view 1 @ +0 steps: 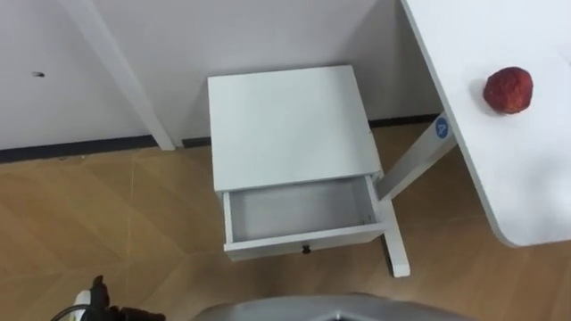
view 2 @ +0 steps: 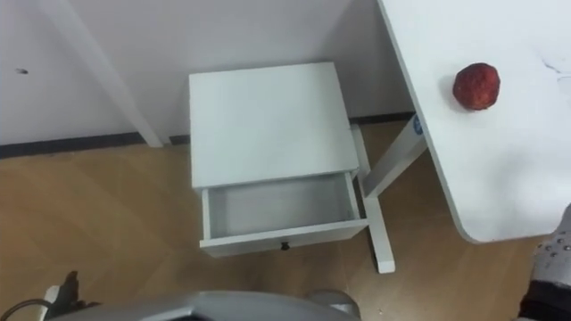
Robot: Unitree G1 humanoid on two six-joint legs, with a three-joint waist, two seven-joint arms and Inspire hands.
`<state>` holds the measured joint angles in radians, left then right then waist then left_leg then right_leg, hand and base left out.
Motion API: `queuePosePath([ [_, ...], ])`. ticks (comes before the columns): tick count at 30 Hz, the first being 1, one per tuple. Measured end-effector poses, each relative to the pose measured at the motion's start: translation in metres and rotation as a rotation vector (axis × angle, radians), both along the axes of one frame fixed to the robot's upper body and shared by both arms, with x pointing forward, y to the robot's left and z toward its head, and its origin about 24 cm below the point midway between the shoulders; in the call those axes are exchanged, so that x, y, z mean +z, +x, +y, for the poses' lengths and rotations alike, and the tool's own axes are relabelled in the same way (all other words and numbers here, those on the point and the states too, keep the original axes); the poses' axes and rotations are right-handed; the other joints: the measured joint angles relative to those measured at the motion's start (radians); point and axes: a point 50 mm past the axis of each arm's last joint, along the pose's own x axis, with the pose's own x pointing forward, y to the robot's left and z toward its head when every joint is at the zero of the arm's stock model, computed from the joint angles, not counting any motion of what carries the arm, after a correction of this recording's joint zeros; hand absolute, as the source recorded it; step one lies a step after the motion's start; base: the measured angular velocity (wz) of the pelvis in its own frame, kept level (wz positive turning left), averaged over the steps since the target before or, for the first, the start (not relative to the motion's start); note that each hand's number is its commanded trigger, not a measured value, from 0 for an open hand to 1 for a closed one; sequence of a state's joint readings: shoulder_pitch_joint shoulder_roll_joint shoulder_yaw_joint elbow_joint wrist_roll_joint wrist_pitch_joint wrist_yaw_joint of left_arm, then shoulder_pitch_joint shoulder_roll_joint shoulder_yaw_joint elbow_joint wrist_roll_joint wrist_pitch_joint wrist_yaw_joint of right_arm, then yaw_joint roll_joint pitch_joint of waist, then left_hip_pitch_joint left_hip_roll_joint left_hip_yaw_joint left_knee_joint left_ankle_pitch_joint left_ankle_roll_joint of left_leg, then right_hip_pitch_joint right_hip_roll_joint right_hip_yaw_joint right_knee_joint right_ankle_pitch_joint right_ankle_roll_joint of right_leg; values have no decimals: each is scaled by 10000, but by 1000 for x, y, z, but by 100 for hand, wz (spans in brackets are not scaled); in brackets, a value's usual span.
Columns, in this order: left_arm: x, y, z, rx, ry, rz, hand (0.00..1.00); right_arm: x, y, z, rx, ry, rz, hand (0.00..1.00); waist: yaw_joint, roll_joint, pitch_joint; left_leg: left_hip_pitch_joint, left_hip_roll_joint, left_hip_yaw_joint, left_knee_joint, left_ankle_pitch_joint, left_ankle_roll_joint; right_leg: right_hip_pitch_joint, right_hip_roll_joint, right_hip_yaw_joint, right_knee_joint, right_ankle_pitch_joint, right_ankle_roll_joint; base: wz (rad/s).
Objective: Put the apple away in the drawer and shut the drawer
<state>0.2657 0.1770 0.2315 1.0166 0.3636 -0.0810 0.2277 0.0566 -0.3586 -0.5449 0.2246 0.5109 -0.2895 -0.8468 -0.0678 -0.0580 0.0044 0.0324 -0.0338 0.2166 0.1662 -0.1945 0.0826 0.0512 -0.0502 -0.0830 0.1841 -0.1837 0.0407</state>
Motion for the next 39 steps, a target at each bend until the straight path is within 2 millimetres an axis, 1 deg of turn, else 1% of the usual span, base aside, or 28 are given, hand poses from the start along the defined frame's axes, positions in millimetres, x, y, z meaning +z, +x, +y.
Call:
queuePosePath([
  [3, -1, 6, -3, -200, -135, -67, 0, 4, 16, 9, 991, -792, 611, 0, 134, -91, 49, 58, 17, -3, -8, 4, -7, 11, 1, -53, 10, 0, 0, 0],
  [5, -1, 10, -5, -359, -249, -122, 0, 6, 23, 12, 1450, -962, 683, 0, 216, -173, 91, 58, 23, -12, -13, 5, -8, 13, -1, -108, 12, 0, 0, 0],
  [6, -1, 12, -6, -454, -322, -146, 0, 6, 27, 15, 1814, -1086, 778, 0, 261, -188, 98, 58, 28, -13, -6, 5, -9, 16, -2, -135, 11, 0, 0, 0],
  [9, -2, 11, -6, -511, -435, -82, 0, 2, 34, 19, 2735, -1369, 1341, 0, 424, -301, 140, 55, 31, -12, -14, 5, -13, 1, 1, -159, 11, 1, -2, 0],
  [12, -1, 6, -4, -519, -441, 71, 0, -5, 38, 16, 3519, -1332, 2070, 0, 507, -387, 94, 74, 26, -17, -32, 3, -16, 15, 0, -113, 10, 2, -2, 1],
  [15, 1, 1, 4, -512, -235, 282, 0, -17, 44, 20, 4561, -1340, 3020, 0, 503, -470, 40, 87, 30, -50, -29, 4, -18, 48, 5, -59, -10, 1, -2, 3],
  [16, 1, -1, 6, -519, -183, 365, 0, -21, 47, 21, 4945, -1393, 3476, 0, 491, -472, 38, 121, 29, -56, -28, 4, -18, 91, 2, -79, -21, 1, -2, 0],
  [21, 2, -5, 10, -600, -64, 560, 0, -37, 54, 28, 6383, -1442, 4693, 0, 491, -504, 34, 219, 22, -73, -20, 5, -21, 272, -14, -244, -156, 2, -3, 0],
  [25, 3, -7, 9, -622, -59, 584, 0, -51, 53, 31, 7186, -1250, 5558, 0, 491, -500, 40, 299, 29, -127, -18, 1, -29, 363, -8, -325, -146, 8, -13, 1],
  [28, 2, -8, 7, -764, -102, 662, 0, -55, 54, 32, 7628, -1230, 5885, 0, 495, -456, 41, 264, 29, -127, 14, 1, -28, 345, -9, -342, -142, 24, -39, 0],
  [33, 1, -6, 6, -907, -243, 683, 0, -56, 55, 34, 8072, -1501, 6183, 0, 489, -383, 0, 252, 30, -130, 23, 2, -29, 344, -7, -355, -145, 28, -45, 0],
  [35, 1, -6, 5, -932, -313, 687, 0, -56, 55, 34, 8157, -1507, 6196, 0, 491, -368, 0, 252, 30, -133, 22, 2, -29, 345, -9, -374, -148, 28, -44, 0],
  [37, 1, -5, 5, -939, -314, 676, 0, -56, 56, 35, 8175, -1546, 6241, 0, 491, -358, 8, 249, 30, -160, 19, 2, -29, 352, -21, -563, -150, 28, -45, 3],
  [39, 1, -5, 5, -963, -326, 677, 0, -56, 56, 35, 8301, -1686, 6410, 0, 493, -343, 19, 248, 31, -169, 14, 2, -29, 354, -22, -588, -151, 28, -44, 0],
])
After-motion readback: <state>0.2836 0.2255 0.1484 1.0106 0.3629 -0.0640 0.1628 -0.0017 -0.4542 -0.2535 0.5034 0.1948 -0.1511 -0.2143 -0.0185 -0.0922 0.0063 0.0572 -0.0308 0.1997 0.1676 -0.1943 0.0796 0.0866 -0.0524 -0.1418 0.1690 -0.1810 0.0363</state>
